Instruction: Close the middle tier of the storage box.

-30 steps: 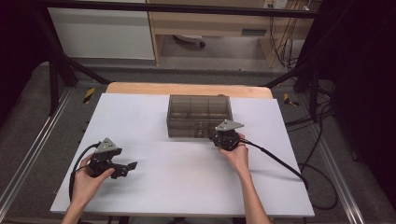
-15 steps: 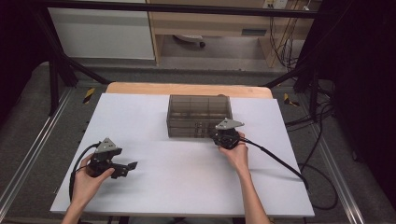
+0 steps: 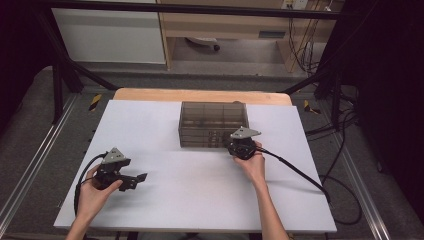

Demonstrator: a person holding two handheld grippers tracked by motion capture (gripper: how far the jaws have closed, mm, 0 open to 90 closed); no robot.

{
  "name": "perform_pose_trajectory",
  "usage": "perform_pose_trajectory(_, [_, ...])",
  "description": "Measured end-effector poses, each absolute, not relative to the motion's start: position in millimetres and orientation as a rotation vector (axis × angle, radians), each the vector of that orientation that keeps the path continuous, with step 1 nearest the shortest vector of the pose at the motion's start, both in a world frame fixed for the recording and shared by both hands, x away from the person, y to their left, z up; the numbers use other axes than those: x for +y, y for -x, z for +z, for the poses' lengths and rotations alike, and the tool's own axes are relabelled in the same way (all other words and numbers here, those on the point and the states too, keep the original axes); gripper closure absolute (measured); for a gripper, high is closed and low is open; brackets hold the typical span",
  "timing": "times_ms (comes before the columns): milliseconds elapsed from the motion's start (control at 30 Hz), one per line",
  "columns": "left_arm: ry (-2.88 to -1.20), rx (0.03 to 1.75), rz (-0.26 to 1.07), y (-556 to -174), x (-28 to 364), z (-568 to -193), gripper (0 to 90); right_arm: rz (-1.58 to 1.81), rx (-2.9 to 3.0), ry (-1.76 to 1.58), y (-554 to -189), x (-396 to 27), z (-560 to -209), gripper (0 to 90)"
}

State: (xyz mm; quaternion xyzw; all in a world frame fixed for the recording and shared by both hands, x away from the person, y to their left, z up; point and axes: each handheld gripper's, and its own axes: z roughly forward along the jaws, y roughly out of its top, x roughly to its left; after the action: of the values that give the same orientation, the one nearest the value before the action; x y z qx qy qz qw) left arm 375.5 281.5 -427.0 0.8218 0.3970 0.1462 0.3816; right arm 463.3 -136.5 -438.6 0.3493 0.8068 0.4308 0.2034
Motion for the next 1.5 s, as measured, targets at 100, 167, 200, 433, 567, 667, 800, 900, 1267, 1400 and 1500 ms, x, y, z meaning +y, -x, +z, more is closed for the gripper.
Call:
perform_pose_trajectory(100, [-2.096, 1.013, 0.371, -375.2, 281.2, -427.2, 11.1, 1.199, 2.257, -0.974, -461.5, -136.6, -438.2, 90.0])
perform_pose_trajectory(167, [-2.097, 1.013, 0.372, -375.2, 281.1, -427.2, 11.1, 1.197, 2.26, -0.97, -459.2, -136.5, -437.7, 89.7])
perform_pose_trajectory(200, [-2.097, 1.013, 0.371, -375.2, 281.0, -427.2, 11.1, 1.199, 2.261, -0.968, -457.8, -136.5, -437.0, 89.2])
perform_pose_trajectory(433, [-2.099, 1.009, 0.375, -374.7, 280.4, -426.5, 11.1, 1.208, 2.271, -0.968, -447.0, -139.9, -427.6, 83.3])
perform_pose_trajectory(567, [-2.098, 1.01, 0.374, -374.7, 280.7, -426.7, 11.1, 1.213, 2.289, -0.977, -440.0, -140.4, -425.0, 76.4])
perform_pose_trajectory(667, [-2.098, 1.012, 0.374, -374.9, 280.0, -427.2, 11.1, 1.214, 2.305, -0.973, -433.0, -140.5, -423.9, 69.5])
perform_pose_trajectory(800, [-2.1, 1.009, 0.374, -374.8, 279.8, -427.0, 11.1, 1.206, 2.318, -0.96, -423.3, -141.2, -420.8, 60.5])
perform_pose_trajectory(900, [-2.099, 1.01, 0.373, -374.7, 279.5, -427.3, 11.1, 1.21, 2.315, -0.969, -417.4, -142.9, -417.0, 51.5])
perform_pose_trajectory(1267, [-2.1, 1.01, 0.375, -374.6, 280.2, -426.9, 11.1, 1.229, 2.326, -0.997, -399.6, -149.0, -407.3, 25.5])
perform_pose_trajectory(1400, [-2.101, 1.01, 0.375, -374.5, 280.1, -426.9, 11.1, 1.243, 2.325, -1.003, -393.5, -153.2, -403.2, 18.5])
perform_pose_trajectory(1500, [-2.1, 1.011, 0.375, -374.4, 279.1, -427.3, 11.1, 1.268, 2.312, -1.011, -389.2, -159.6, -402.4, 14.6])
